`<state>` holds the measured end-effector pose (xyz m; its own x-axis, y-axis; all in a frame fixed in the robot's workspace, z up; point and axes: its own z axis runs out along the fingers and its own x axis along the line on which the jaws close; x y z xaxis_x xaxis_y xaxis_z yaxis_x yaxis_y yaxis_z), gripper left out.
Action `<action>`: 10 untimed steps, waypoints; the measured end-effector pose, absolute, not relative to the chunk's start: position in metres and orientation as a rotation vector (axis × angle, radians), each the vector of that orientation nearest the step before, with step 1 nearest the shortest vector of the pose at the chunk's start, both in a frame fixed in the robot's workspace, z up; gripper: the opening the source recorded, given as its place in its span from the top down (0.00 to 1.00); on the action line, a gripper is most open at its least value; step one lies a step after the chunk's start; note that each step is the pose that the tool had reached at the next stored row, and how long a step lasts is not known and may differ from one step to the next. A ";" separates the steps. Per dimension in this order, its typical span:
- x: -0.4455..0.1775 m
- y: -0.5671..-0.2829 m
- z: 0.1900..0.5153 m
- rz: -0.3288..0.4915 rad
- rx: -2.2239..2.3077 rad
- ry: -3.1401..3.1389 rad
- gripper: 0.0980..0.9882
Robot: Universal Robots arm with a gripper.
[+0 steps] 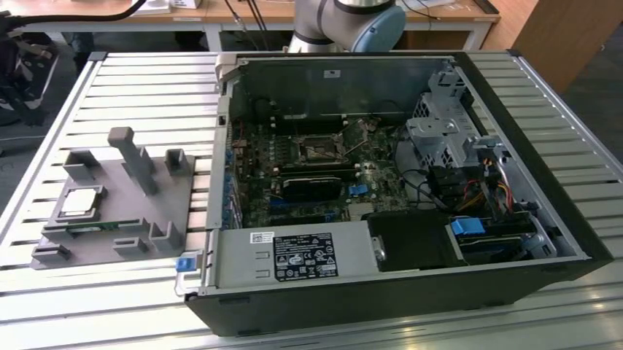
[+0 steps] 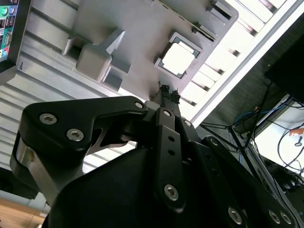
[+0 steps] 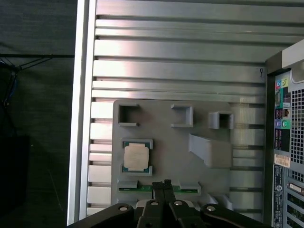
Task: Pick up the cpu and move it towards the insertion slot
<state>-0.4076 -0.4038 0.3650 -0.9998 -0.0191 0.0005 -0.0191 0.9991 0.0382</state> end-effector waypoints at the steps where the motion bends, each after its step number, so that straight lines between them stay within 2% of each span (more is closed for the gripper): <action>1: -0.408 -0.404 0.365 -0.060 0.030 -3.140 0.99; 10: -0.412 -0.404 0.361 -0.060 0.030 -3.140 0.99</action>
<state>-0.4118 -0.4039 0.3606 -0.9998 -0.0191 0.0006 -0.0191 0.9991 0.0382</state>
